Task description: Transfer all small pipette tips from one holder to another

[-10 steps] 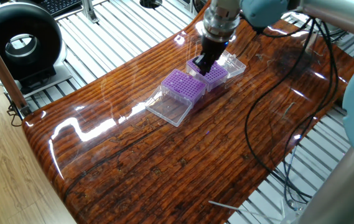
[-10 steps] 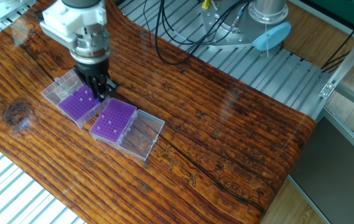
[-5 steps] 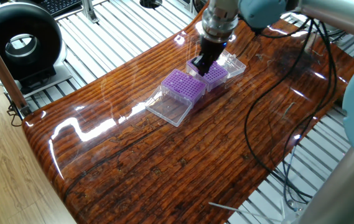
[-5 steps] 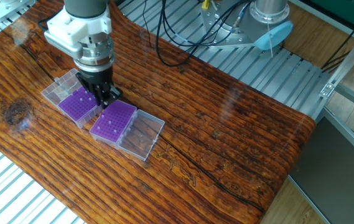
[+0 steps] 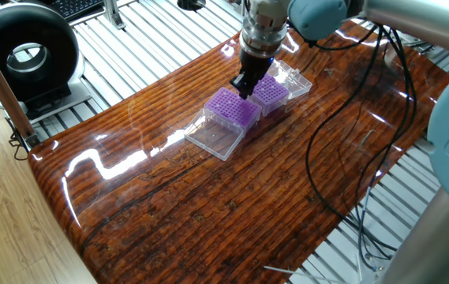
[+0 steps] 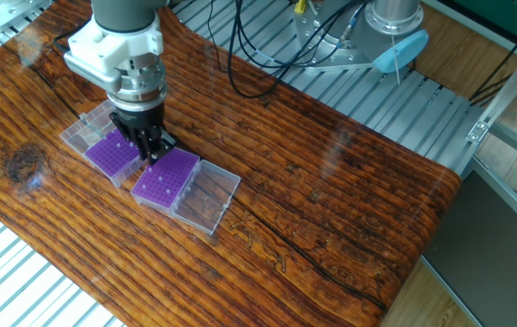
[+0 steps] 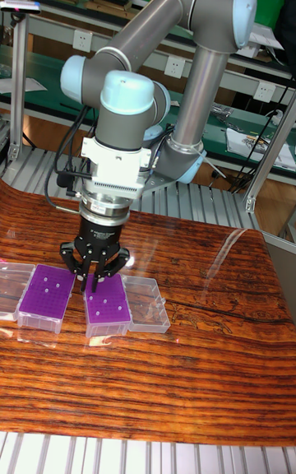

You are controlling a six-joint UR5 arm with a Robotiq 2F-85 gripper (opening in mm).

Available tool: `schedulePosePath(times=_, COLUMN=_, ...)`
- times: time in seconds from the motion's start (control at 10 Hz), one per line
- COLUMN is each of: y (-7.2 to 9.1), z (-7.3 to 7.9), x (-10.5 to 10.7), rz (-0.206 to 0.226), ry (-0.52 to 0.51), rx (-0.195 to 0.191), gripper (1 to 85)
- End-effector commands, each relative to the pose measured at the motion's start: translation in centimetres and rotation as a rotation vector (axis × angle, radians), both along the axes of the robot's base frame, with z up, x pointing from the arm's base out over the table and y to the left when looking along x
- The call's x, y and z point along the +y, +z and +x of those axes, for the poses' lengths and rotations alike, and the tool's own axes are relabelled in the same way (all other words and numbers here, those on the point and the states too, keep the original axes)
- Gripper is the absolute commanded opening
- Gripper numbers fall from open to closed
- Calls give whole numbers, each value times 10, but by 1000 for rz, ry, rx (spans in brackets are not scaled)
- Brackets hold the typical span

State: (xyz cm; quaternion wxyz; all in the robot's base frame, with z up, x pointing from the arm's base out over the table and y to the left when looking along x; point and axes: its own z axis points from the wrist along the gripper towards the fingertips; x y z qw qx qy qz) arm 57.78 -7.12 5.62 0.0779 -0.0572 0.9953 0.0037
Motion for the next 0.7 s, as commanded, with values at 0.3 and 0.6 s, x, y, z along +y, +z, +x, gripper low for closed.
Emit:
schedulePosePath(times=0.3, y=-3, z=9, x=11, rz=13, ry=1, rx=-12, gripper=240)
schedulePosePath(times=0.6, y=-7, z=14, x=12, rz=16, ry=5, rx=-21, gripper=240)
